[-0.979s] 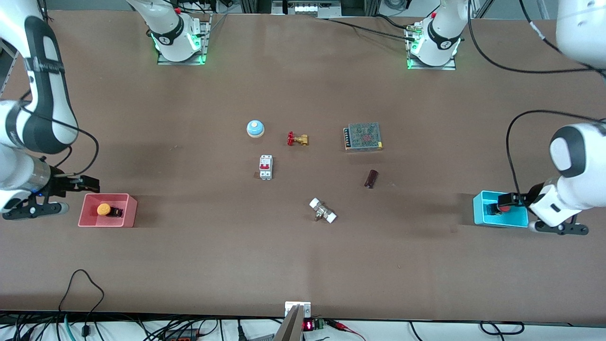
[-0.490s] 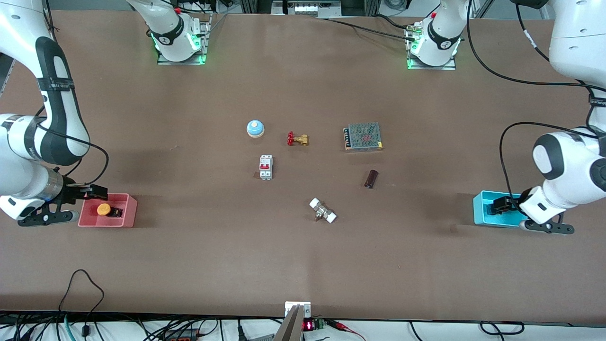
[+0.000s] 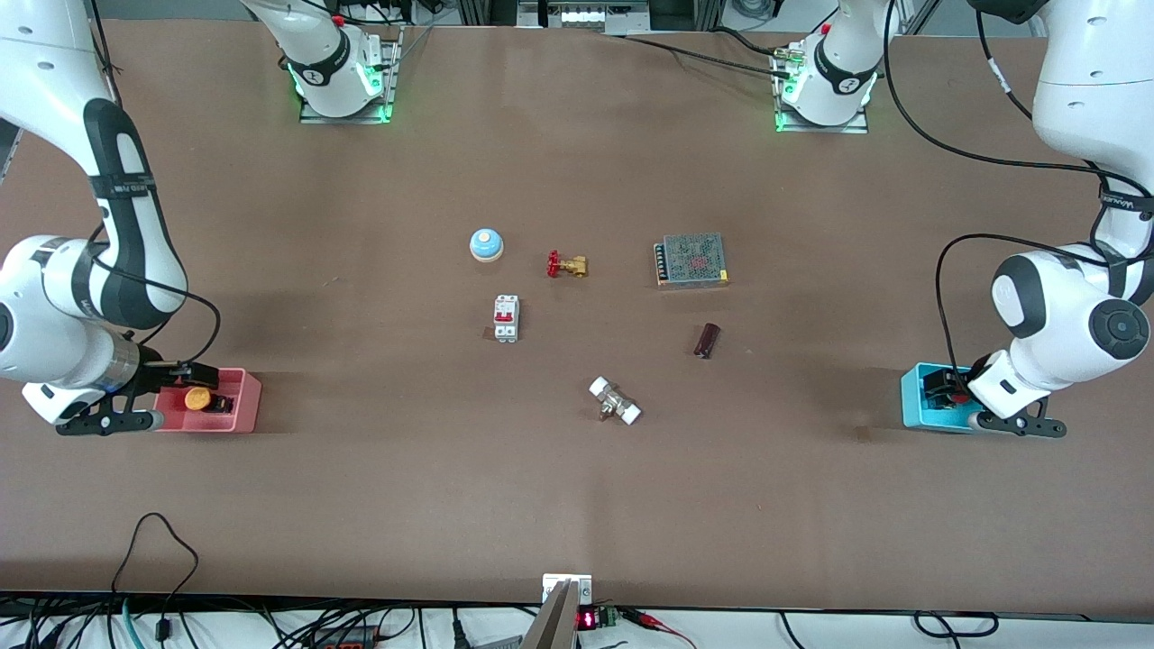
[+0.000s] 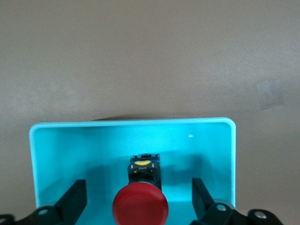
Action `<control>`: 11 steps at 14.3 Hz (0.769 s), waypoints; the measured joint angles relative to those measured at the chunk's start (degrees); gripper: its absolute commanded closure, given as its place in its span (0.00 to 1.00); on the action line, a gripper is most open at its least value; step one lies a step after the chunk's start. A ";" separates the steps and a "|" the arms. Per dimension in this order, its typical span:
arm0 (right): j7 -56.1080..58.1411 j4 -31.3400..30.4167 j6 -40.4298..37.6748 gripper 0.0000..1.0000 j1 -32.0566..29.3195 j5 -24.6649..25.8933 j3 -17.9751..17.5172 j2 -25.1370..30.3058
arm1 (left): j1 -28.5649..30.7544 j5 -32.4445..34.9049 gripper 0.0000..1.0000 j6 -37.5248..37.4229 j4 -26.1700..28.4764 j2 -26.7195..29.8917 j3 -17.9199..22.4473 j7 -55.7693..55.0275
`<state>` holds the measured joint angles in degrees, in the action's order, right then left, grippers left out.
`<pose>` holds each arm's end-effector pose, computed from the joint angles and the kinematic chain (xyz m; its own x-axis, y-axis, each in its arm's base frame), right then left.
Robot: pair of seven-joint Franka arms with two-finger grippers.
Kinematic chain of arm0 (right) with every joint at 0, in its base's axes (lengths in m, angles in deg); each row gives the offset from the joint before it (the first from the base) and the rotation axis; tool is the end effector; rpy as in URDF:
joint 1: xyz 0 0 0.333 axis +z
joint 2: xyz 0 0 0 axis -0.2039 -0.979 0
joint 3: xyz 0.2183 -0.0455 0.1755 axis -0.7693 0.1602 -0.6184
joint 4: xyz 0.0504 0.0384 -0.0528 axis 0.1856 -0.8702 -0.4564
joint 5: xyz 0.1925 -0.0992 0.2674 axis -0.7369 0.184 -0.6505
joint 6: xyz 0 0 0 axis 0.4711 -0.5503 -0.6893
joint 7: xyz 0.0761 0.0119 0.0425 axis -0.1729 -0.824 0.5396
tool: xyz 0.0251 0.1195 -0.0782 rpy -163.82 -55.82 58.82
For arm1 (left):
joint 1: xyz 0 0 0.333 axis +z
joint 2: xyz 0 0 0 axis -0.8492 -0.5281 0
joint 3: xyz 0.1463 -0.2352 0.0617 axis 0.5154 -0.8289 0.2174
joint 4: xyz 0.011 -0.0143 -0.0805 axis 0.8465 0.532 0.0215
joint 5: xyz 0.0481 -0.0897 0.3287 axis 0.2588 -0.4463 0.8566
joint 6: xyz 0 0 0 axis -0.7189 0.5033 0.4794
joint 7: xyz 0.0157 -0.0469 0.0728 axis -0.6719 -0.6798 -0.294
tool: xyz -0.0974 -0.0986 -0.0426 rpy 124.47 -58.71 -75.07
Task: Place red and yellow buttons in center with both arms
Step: 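Close the right gripper on the yellow button while the left gripper grasps the red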
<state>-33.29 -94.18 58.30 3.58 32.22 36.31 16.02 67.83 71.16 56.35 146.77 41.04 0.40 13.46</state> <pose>0.6271 -0.1030 0.2338 0.9967 0.0775 -0.0262 0.0789 -0.9951 0.0596 0.6062 0.1212 0.1849 0.9933 -0.1098 0.0360 -0.1085 -0.9935 -0.0347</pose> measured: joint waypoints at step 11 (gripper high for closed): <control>0.00 0.00 4.98 0.00 -0.06 0.00 0.23 -3.23 | -0.02 0.00 0.70 0.73 -0.01 -1.23 -0.10 0.02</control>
<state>-33.29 -94.18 63.28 3.52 32.22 36.54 12.79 67.81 71.16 57.07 146.77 39.82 0.30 13.47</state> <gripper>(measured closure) 0.000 0.604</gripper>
